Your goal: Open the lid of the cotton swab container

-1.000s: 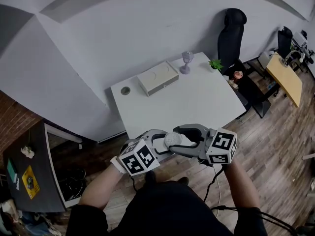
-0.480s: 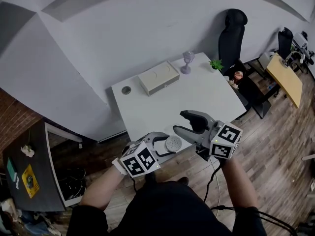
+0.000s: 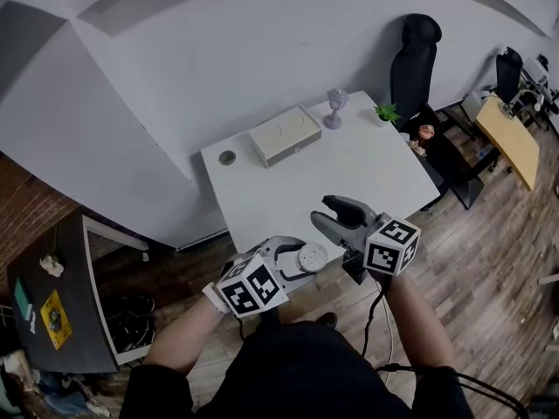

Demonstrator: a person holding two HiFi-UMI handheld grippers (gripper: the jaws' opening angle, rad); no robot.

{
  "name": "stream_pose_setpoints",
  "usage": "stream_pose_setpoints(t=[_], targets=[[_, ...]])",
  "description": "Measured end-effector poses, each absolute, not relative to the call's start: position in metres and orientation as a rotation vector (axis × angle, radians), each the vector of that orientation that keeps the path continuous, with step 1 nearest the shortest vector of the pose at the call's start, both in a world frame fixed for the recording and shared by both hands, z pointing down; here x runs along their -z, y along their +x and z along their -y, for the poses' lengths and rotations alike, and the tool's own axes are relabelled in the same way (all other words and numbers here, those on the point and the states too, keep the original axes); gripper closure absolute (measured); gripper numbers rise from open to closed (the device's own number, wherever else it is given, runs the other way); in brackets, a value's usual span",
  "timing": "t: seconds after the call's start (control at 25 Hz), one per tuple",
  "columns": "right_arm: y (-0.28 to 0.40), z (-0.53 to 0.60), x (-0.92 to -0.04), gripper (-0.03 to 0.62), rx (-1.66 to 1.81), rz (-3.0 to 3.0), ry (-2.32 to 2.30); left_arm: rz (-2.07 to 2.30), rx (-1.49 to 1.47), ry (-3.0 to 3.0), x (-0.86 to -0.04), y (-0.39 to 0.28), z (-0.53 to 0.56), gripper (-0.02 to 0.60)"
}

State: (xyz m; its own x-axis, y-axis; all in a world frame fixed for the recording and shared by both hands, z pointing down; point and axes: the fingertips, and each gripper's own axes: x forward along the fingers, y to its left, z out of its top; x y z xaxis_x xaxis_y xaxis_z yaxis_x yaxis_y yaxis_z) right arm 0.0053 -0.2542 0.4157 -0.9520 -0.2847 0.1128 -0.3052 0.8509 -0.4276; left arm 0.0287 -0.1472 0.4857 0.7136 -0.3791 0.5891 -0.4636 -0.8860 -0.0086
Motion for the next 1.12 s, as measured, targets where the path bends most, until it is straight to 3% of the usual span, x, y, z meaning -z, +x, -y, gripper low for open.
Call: stream_pose_setpoints(t=[0.28,0.64,0.92,1.12], targets=[[0.006,0.248,-0.4,0.382,-0.699,3.032,0.487,0.729,-0.88,2.713,-0.501,0.021,0.15,0.338],[0.034,0.255,-0.378,0.538,-0.362,3.002,0.88,1.107,-0.818,2.559,-0.506,-0.026,0.189,0.339],[0.066,0.252,-0.36,0.589,-0.104,2.934,1.187,1.357,-0.719,2.487,-0.484,-0.054,0.203,0.338],[0.089,0.25,-0.362,0.591,-0.025,2.876,1.341,1.449,-0.67,2.403,-0.483,-0.068,0.206,0.337]])
